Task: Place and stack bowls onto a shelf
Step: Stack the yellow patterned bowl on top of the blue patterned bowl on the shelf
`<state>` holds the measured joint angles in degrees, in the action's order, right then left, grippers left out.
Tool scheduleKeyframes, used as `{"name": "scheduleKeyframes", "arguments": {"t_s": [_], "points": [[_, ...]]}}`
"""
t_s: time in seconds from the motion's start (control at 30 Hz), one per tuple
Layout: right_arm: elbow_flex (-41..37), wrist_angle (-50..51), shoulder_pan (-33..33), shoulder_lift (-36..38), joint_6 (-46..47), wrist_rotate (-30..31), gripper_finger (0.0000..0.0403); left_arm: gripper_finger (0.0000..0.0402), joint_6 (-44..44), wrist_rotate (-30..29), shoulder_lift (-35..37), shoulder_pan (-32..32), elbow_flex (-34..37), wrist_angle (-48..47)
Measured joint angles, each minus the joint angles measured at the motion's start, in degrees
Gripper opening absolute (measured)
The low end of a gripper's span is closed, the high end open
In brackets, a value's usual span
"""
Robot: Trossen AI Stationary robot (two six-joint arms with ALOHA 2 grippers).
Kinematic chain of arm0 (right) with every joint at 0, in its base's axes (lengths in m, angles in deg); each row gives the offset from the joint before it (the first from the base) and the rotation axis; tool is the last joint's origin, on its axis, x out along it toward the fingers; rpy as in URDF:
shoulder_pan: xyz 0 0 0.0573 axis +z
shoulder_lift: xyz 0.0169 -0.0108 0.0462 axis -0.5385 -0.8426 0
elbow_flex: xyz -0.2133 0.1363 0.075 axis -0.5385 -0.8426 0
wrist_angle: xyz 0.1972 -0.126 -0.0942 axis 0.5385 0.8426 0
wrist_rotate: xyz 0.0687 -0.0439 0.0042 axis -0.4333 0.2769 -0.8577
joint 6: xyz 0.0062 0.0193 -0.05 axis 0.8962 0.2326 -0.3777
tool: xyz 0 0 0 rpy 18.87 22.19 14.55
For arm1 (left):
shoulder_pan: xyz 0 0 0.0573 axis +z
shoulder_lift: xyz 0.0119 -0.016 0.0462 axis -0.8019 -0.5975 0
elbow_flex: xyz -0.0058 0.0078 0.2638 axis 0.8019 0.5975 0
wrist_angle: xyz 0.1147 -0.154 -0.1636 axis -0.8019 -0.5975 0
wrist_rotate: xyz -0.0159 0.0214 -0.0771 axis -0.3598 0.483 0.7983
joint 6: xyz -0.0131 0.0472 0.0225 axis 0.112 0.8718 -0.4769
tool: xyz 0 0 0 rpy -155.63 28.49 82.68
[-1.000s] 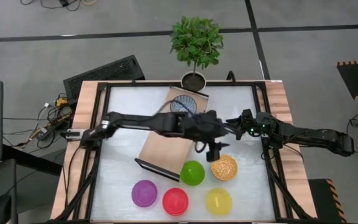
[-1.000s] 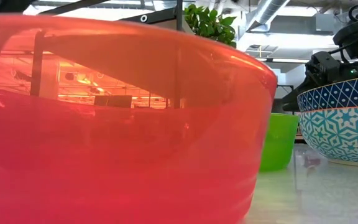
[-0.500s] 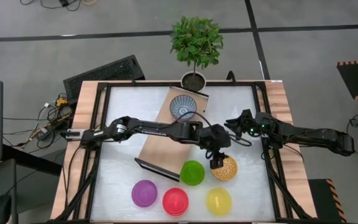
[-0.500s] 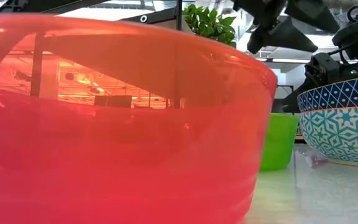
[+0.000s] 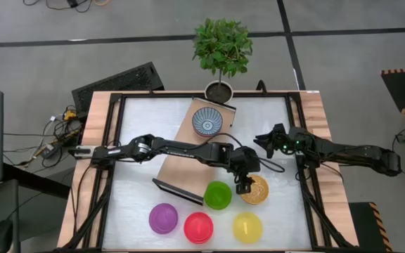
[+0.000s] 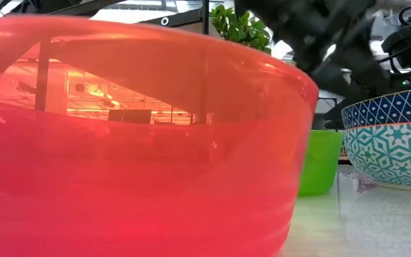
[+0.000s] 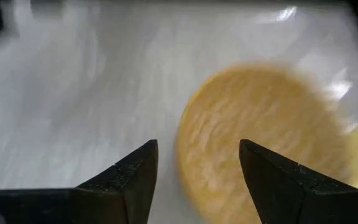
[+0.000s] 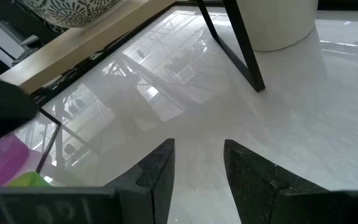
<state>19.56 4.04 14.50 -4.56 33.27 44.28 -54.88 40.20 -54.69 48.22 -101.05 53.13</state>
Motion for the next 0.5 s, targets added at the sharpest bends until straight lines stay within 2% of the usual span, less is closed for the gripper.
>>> {"name": "scheduleKeyframes", "arguments": {"t_s": [0.5], "points": [[0.0, 0.0, -0.04, 0.0, -0.07, -0.02, 0.0164, 0.0209, 0.92, -0.01, -1.19, 0.12, 0.04, -2.37]]}}
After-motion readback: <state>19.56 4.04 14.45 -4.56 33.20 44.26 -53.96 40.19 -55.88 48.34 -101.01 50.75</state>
